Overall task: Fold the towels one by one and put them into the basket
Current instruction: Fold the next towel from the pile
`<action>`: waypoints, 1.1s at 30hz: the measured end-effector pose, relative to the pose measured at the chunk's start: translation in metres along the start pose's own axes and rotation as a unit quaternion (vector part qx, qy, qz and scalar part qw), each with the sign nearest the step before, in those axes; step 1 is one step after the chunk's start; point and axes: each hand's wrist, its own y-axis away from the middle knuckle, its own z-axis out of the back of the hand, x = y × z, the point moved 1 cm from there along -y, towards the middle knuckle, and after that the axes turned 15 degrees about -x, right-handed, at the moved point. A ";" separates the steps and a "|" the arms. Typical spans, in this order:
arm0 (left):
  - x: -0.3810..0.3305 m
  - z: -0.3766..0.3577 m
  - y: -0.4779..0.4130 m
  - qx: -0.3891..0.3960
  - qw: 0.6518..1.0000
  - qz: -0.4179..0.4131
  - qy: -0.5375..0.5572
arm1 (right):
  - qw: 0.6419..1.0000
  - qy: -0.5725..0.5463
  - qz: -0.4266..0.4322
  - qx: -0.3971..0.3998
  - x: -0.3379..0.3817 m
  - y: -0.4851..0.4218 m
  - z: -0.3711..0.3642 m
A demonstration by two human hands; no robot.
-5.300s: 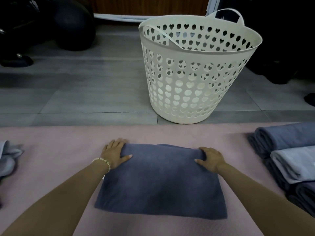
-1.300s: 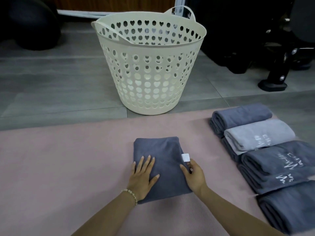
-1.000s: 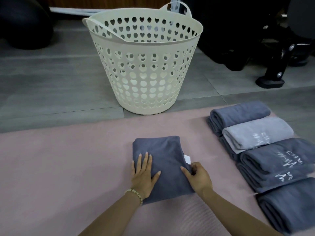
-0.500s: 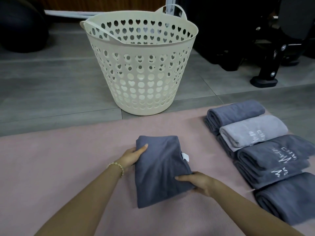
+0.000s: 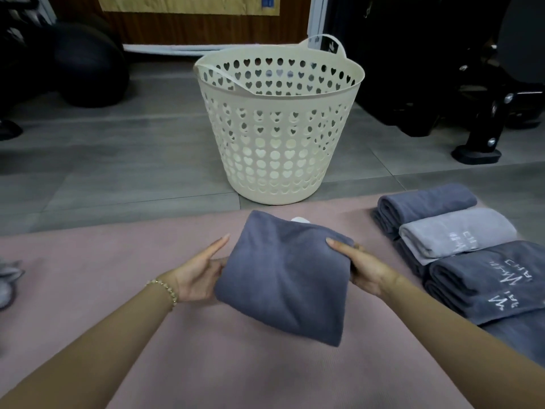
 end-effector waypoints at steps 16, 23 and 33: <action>0.065 0.046 0.023 -0.327 0.917 -0.208 -0.096 | 0.920 0.291 0.136 -0.224 -0.056 -0.019 -0.046; 0.151 0.053 -0.008 -0.192 0.604 -0.408 -0.658 | 0.705 0.610 0.330 0.147 -0.145 0.022 -0.050; 0.142 0.043 -0.042 -0.170 0.611 -0.296 -0.714 | 0.636 0.688 0.315 0.150 -0.155 0.012 -0.059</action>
